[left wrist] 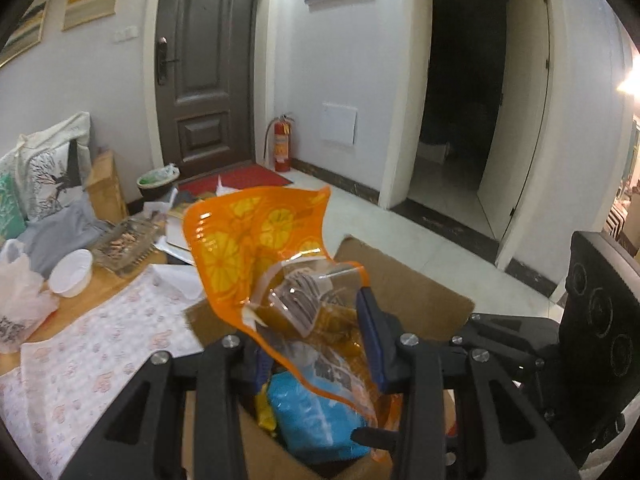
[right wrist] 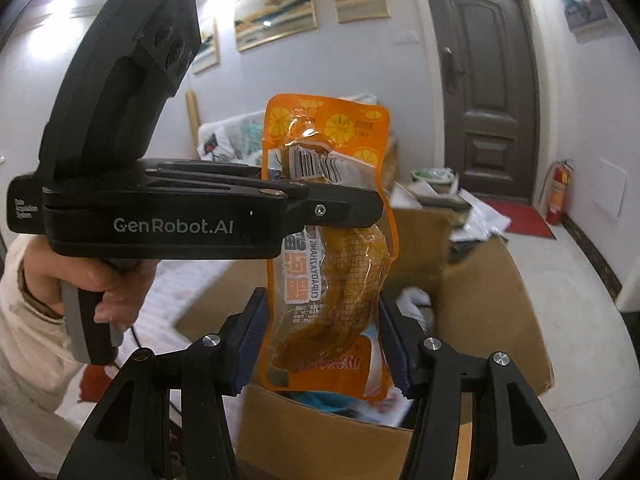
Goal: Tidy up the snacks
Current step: 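Lift the orange sausage pouch with the right gripper and carry it into the box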
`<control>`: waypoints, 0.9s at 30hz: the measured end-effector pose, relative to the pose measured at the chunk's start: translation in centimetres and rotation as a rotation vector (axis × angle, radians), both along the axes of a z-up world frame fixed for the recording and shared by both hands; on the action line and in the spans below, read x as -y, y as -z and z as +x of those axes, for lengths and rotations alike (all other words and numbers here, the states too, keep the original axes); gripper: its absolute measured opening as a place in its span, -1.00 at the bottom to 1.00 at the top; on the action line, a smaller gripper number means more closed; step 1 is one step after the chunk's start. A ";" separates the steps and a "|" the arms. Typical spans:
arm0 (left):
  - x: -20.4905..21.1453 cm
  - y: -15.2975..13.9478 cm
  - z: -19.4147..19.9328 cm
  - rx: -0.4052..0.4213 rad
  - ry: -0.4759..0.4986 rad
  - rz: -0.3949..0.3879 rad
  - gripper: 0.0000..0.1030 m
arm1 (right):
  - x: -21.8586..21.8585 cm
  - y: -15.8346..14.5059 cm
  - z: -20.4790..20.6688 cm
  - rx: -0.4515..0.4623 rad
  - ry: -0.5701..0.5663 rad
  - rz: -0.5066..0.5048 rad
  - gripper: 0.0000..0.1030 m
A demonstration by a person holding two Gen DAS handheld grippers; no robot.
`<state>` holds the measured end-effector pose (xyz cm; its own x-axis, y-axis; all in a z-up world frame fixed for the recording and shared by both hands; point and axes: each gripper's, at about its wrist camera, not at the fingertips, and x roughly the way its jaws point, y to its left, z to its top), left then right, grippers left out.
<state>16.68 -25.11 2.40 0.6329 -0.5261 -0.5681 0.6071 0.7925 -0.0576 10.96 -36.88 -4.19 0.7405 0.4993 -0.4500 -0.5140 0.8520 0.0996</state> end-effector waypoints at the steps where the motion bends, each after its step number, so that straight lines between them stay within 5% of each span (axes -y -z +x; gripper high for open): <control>1: 0.6 0.5 0.7 -0.012 0.003 0.009 -0.31 | 0.2 0.4 0.4 -0.011 0.005 0.001 -0.05; 10: 2.6 3.8 3.1 -0.082 0.018 0.048 -0.30 | 0.9 3.5 3.1 -0.076 0.010 -0.013 -0.02; 21: 2.9 6.6 3.8 -0.141 0.052 0.122 -0.29 | 0.0 3.3 3.1 -0.024 0.019 -0.088 0.11; 27: 0.4 4.6 4.0 -0.090 -0.026 0.058 0.12 | 0.2 3.3 3.5 -0.037 0.032 -0.077 0.11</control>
